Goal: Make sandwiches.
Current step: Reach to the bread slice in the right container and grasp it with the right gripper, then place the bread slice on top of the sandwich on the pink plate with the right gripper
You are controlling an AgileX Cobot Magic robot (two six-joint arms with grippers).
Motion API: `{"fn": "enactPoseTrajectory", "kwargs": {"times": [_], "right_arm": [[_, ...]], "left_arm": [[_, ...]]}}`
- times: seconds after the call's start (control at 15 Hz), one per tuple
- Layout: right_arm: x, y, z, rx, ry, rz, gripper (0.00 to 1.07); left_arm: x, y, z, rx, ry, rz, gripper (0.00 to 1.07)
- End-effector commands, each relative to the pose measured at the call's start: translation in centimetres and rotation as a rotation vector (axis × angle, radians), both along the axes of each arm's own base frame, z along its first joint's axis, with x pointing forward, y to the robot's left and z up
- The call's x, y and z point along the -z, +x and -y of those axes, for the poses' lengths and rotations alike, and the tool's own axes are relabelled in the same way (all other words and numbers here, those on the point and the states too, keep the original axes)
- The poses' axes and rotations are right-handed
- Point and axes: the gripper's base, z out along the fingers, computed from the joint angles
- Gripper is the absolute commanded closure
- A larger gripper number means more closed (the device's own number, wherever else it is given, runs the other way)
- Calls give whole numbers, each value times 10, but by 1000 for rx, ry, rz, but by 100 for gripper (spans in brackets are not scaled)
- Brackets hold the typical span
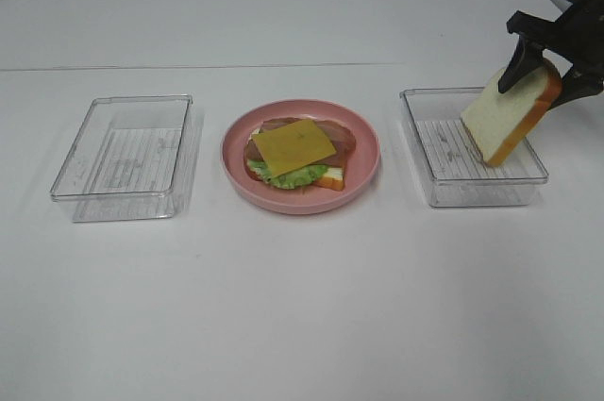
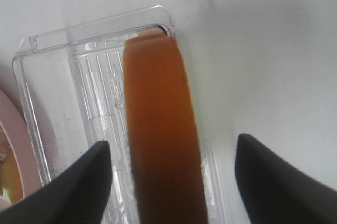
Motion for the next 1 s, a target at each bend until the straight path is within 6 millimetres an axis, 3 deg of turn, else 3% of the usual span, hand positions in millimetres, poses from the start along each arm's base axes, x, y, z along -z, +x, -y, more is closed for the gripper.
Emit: {"fn": "enactPoseTrajectory", "kwargs": {"times": [0.07,0.13,0.2,0.27,0.47,0.6,0.73,0.8,1.0], "right_arm": [[8,0,0,3,12,-14,66],[8,0,0,2,13,-16,90],[8,0,0,1,12,-17,104],[8,-1,-1,-5,14,-23,107],[3,-3,-2,-16,19,-32,107],[-17,-6,-3,-17,23,1,107],[-46,-11,-8,-23,38,55,107],[-73,-16,-15,-35,38,111,107],[-114,-29,-40,-90,27,191,107]], "left_arm": [[0,-2,0,1,-5,17,28],[0,-2,0,1,-5,17,28],[0,-2,0,1,-5,17,28],[0,-2,0,1,-5,17,28],[0,-2,0,1,-5,17,28],[0,-2,0,1,-5,17,28],[0,-2,0,1,-5,17,28],[0,-2,0,1,-5,17,28],[0,-2,0,1,-5,17,28]]}}
